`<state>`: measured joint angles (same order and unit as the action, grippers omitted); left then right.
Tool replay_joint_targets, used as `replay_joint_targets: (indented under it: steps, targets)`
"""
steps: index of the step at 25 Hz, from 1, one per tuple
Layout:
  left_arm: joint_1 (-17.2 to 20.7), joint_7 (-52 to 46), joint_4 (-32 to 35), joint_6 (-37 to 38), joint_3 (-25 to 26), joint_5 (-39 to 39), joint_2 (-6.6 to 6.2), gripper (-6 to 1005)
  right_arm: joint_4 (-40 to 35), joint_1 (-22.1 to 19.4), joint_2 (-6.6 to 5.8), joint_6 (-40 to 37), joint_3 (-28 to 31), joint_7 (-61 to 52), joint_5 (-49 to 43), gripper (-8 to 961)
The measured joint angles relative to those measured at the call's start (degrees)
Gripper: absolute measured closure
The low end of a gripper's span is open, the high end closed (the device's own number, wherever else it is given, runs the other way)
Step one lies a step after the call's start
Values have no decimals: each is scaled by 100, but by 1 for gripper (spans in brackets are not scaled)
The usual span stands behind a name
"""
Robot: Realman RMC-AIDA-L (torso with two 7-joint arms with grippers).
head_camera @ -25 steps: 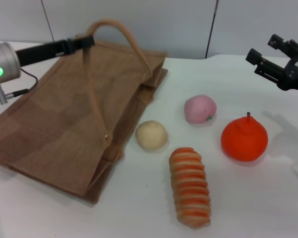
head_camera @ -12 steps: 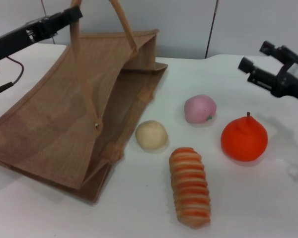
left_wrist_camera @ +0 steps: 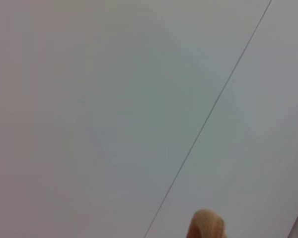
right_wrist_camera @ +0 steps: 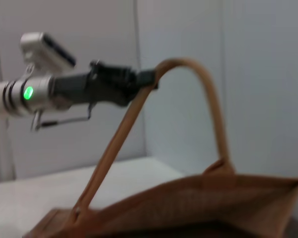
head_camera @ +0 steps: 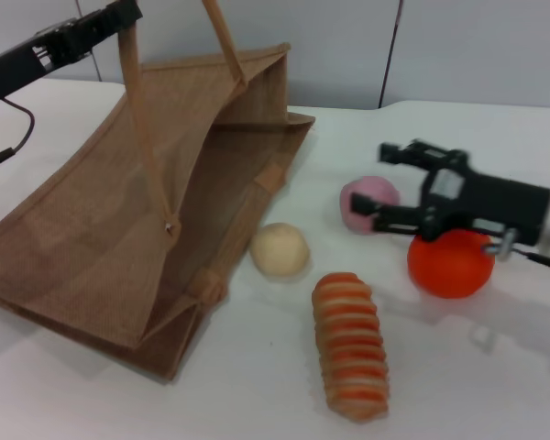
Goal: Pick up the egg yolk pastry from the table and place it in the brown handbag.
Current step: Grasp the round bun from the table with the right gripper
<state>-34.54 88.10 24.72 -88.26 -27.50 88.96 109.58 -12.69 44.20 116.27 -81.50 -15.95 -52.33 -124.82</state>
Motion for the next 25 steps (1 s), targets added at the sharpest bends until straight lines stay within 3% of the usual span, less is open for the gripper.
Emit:
replay_joint_targets:
  steps: [6, 13, 25]
  targets:
    - [-31, -19, -25, 16, -1, 3, -22, 878, 544, 429, 4, 530, -481, 359, -3, 77]
    - [-57, -44, -33, 52, 0, 13, -51, 879, 643, 641, 11, 641, -968, 484, -9, 77]
    - [-26, -159, -38, -6, 51, 208, -96, 879, 1161, 1300, 27, 1565, -1350, 505, -294, 77]
